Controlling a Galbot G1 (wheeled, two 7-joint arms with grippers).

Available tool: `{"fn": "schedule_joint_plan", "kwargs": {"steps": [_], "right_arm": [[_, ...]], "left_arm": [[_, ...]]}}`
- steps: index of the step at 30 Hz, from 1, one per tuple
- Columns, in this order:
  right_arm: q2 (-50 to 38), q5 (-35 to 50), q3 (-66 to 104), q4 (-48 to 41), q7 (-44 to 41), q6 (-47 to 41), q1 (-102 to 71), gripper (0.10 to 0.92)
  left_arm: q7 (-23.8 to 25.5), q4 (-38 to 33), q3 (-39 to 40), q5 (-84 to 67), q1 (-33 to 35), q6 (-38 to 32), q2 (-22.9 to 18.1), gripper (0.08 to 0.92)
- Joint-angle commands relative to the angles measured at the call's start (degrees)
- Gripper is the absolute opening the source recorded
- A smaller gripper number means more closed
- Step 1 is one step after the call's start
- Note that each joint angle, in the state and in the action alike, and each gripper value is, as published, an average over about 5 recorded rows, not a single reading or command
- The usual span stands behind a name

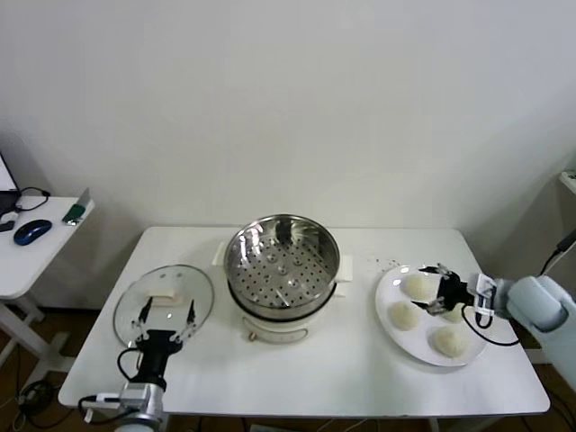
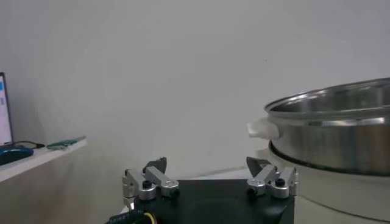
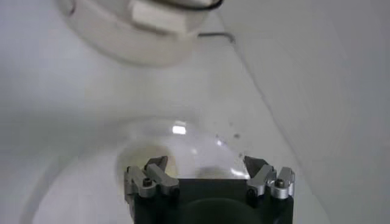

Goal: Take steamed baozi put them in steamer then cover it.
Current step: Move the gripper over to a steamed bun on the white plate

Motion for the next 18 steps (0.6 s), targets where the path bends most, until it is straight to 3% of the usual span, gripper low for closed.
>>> {"fn": "schedule_joint_plan", "kwargs": {"steps": [1, 9, 18], "right_arm": [[0.23, -6.45, -29.68, -12.39, -10.86, 1.66, 29.38, 0.823], [11.48, -6.96, -43.30, -23.78, -11.87, 3.98, 39.75, 0.823], [19.52, -8.86, -44.37, -31.11, -11.84, 4.92, 39.29, 0.823]], "left_arm": [[0.30, 0.51, 0.20, -0.81, -0.54, -0.39, 0.58, 0.823], [0.07, 0.98, -0.01, -0.66, -1.12, 0.03, 0.57, 0.823], [-0.07, 1.57, -0.50, -0.68, -1.66, 0.40, 2.61, 0.823]]}}
